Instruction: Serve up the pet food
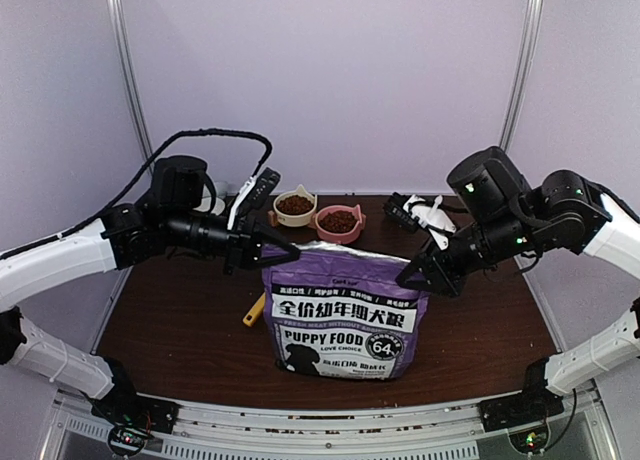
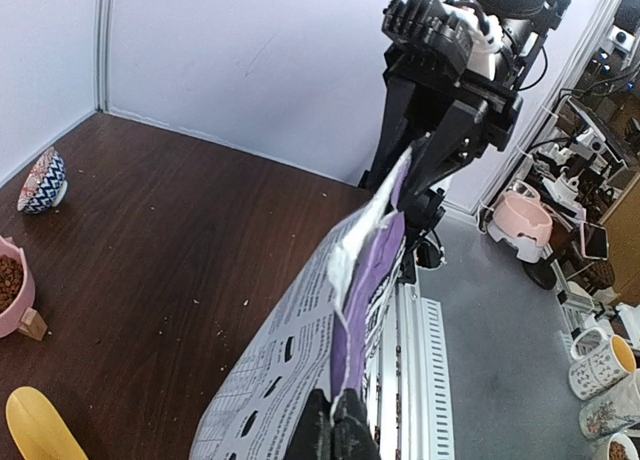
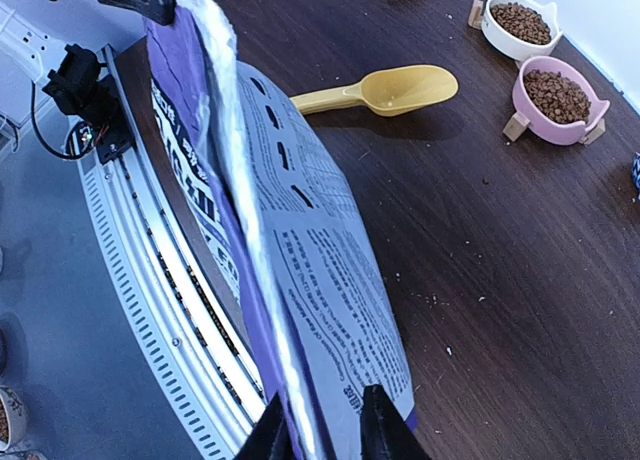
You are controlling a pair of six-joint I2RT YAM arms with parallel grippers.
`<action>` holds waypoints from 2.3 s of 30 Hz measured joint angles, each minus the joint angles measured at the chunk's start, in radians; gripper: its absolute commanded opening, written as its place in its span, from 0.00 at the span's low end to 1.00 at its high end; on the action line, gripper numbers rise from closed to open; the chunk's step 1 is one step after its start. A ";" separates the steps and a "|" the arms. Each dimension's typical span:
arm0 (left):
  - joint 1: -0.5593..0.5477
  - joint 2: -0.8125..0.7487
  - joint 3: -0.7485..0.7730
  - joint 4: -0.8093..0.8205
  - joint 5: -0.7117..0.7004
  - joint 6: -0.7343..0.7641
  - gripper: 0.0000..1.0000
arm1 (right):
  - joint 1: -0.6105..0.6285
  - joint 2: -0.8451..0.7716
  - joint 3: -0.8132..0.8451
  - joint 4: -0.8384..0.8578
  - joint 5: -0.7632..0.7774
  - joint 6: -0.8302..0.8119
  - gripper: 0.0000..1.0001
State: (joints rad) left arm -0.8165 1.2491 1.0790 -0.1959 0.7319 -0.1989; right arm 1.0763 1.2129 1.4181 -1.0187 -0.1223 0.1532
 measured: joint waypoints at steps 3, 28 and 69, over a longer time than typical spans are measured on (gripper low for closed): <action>0.009 -0.017 -0.008 -0.008 -0.008 0.000 0.00 | -0.001 -0.005 -0.004 -0.008 0.016 -0.003 0.00; 0.043 -0.103 -0.052 -0.066 -0.064 0.011 0.00 | -0.018 -0.057 -0.104 0.124 -0.021 0.022 0.68; -0.097 0.127 0.428 -0.501 -0.286 0.176 0.77 | -0.211 -0.139 -0.518 0.929 -0.516 0.164 0.00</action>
State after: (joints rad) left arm -0.9134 1.3762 1.5066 -0.6968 0.4458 -0.0231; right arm 0.8654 1.0740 0.8997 -0.0898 -0.6384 0.3176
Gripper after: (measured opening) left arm 0.745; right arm 0.028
